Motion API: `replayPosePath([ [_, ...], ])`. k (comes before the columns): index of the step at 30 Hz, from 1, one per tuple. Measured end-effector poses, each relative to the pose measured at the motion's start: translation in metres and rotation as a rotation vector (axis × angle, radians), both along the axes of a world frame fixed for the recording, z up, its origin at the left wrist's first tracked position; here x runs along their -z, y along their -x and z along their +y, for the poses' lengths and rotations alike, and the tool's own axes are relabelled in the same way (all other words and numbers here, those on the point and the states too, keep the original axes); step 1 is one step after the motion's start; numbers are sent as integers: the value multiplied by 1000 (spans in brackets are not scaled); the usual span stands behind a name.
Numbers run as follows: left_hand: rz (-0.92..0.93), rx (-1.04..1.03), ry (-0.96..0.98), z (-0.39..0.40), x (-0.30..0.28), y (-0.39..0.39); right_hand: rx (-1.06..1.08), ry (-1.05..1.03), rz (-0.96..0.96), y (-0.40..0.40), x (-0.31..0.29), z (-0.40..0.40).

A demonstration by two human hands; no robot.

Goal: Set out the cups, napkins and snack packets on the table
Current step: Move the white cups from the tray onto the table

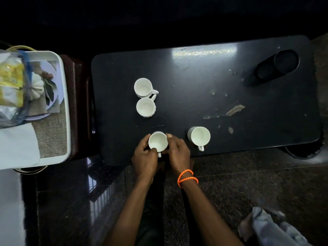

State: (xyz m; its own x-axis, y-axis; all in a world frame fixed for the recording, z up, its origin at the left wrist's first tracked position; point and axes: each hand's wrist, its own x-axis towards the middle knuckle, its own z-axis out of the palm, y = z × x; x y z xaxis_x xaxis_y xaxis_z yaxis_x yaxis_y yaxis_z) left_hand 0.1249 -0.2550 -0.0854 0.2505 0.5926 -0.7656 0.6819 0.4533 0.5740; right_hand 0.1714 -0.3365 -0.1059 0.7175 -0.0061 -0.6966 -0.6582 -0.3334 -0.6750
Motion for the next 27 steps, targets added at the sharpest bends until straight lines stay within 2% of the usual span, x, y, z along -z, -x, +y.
replayPosePath([
  [6,6,12,22,1,1,3,-154,5,-105,-6,-5,-10],
  [9,15,146,-84,3,0,2,-216,103,-372,-12,-13,-27],
  [12,26,344,-211,3,-2,1,-248,435,-677,-29,-16,-51],
  [14,-4,484,-273,1,-1,0,-332,603,-642,-42,-14,-64],
  [16,-9,571,-316,-1,1,0,-432,604,-507,-48,-9,-70],
  [18,21,572,-345,-3,0,-2,-485,540,-450,-48,-4,-73],
  [21,41,536,-371,-6,2,-5,-506,531,-474,-51,0,-77],
  [27,44,563,-345,-7,-2,-5,-512,689,-440,-56,-11,-63],
])
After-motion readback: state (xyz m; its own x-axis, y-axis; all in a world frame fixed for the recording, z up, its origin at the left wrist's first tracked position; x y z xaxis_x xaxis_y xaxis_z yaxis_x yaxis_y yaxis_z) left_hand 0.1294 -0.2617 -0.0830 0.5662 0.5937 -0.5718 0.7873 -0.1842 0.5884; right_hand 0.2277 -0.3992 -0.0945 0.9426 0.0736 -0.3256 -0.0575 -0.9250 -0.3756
